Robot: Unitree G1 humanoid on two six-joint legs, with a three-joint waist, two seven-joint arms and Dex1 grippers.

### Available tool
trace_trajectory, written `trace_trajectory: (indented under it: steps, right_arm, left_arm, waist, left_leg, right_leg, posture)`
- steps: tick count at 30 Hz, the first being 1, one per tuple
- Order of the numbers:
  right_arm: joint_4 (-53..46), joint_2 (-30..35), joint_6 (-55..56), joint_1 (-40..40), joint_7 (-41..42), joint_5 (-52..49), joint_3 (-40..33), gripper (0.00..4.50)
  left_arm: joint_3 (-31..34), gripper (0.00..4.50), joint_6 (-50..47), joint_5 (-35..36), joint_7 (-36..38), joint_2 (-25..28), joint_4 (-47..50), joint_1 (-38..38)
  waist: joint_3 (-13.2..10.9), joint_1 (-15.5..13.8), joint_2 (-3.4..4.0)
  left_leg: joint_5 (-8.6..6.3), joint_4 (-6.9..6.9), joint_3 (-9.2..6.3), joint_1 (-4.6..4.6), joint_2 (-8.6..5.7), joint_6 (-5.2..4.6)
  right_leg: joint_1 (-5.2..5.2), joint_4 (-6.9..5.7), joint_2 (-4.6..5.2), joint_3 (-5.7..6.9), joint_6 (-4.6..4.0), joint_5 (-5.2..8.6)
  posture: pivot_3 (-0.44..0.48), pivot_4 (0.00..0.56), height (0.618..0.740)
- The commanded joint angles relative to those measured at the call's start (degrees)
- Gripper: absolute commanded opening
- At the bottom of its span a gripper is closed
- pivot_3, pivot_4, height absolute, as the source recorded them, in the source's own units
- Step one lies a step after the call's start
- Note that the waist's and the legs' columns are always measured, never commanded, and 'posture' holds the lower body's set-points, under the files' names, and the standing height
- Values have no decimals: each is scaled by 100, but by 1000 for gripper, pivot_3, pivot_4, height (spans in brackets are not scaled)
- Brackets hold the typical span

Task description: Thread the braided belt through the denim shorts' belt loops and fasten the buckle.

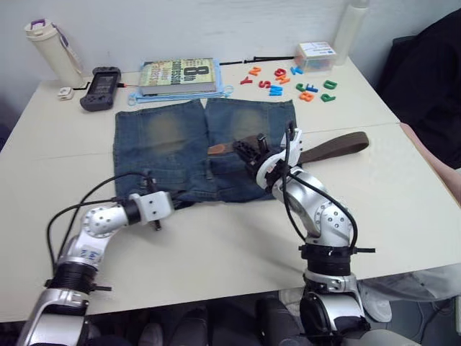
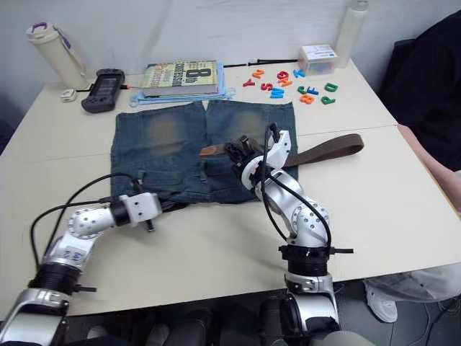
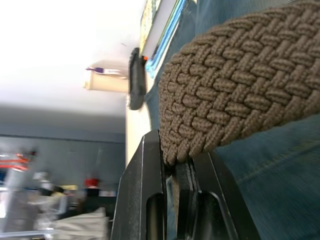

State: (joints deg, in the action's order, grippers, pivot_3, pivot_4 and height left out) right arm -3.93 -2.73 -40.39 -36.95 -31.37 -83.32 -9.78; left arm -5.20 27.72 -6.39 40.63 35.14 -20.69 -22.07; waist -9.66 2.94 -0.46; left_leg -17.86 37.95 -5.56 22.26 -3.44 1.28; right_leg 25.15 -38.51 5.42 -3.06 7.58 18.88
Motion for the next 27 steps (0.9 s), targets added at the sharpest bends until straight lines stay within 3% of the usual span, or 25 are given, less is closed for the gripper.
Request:
trace_trajectory:
  steps: [1,7,9,14,22,27]
  right_arm:
    - [40,369,-151,-261,234,-72,-250,0]
    - [381,969,-593,-398,525,-106,-402,0]
    - [451,1068,-702,-421,592,-128,-430,0]
    - [527,1193,-1052,-474,720,-260,-436,0]
    - [621,1203,-1348,-458,935,-40,-297,0]
    - [794,1137,-1365,-367,1211,386,-168,0]
  left_arm:
    - [-250,40,-473,-167,-78,-194,494,152]
    - [-130,40,-1122,-125,-138,-161,1357,476]
    - [-32,967,-1324,-59,-187,-150,1588,574]
    - [438,2777,-1874,305,-149,82,2421,943]
    - [1511,2777,-2679,1387,-60,339,3823,1775]
    - [1875,2777,-3265,1678,-246,306,4133,1946]
  waist:
    - [0,-3,1]
    - [0,20,1]
    - [0,24,1]
    - [0,48,0]
    - [-1,31,3]
    - [-2,23,4]
  left_leg:
    - [1,0,0,0,-2,-3]
    - [-1,-3,-1,-1,-1,-9]
    - [-1,-4,-1,0,0,-9]
    - [-1,-5,0,0,8,-8]
    - [0,-13,2,2,19,-6]
    - [0,-13,2,1,17,-6]
  right_leg:
    - [-3,1,0,1,3,-1]
    - [-15,21,5,5,9,-5]
    - [-15,25,7,4,9,-5]
    - [-14,50,9,3,9,-5]
    - [-5,54,8,-1,8,-5]
    - [-10,59,7,1,8,-6]
  posture:
    - [0,150,740]
    - [0,150,740]
    - [0,150,740]
    - [0,150,740]
    - [0,150,740]
    - [0,150,740]
